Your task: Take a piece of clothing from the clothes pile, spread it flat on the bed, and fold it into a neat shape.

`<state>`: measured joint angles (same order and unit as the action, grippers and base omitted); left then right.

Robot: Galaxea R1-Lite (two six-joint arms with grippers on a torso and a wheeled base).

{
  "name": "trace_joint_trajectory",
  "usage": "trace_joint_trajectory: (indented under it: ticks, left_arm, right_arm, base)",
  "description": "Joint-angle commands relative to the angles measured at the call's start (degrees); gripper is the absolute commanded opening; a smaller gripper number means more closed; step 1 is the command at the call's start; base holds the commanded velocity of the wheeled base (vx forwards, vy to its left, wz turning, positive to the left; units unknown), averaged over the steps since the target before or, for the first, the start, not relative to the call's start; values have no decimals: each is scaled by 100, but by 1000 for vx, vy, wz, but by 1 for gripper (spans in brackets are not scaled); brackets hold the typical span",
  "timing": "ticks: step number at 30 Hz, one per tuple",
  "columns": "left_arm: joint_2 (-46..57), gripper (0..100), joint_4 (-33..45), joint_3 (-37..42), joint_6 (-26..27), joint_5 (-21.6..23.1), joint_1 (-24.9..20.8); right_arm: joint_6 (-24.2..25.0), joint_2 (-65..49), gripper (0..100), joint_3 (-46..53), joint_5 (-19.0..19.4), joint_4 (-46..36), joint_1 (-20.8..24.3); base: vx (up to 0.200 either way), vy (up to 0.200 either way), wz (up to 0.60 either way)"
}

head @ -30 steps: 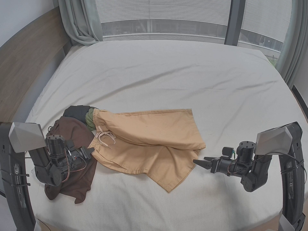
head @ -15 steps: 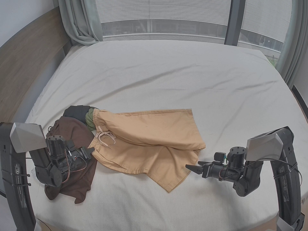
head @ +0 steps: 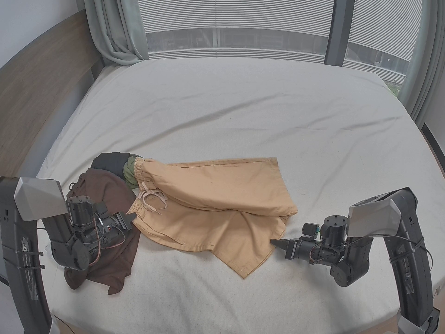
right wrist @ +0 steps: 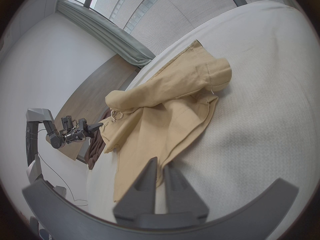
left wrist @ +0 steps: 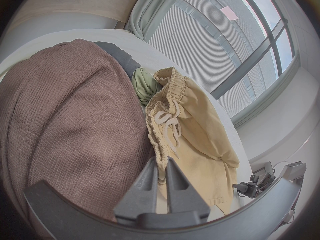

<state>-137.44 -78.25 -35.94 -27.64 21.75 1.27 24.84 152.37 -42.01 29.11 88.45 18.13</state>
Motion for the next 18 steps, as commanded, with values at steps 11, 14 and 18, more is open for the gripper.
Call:
trace_joint_trajectory:
  ticks: [11, 14, 18]
  left_arm:
    - [622, 0, 47, 667, -84, 49, -206]
    - [753, 0, 47, 896, -84, 49, -206]
    - [894, 0, 47, 1133, -75, 49, -197]
  right_arm:
    - [143, -849, 0, 773, 68, 14, -336]
    - [135, -937, 0, 870, 147, 14, -494]
    - [135, -990, 0, 896, 191, 14, -626]
  base:
    - [0, 0, 0]
    - [0, 0, 0]
    - [0, 0, 0]
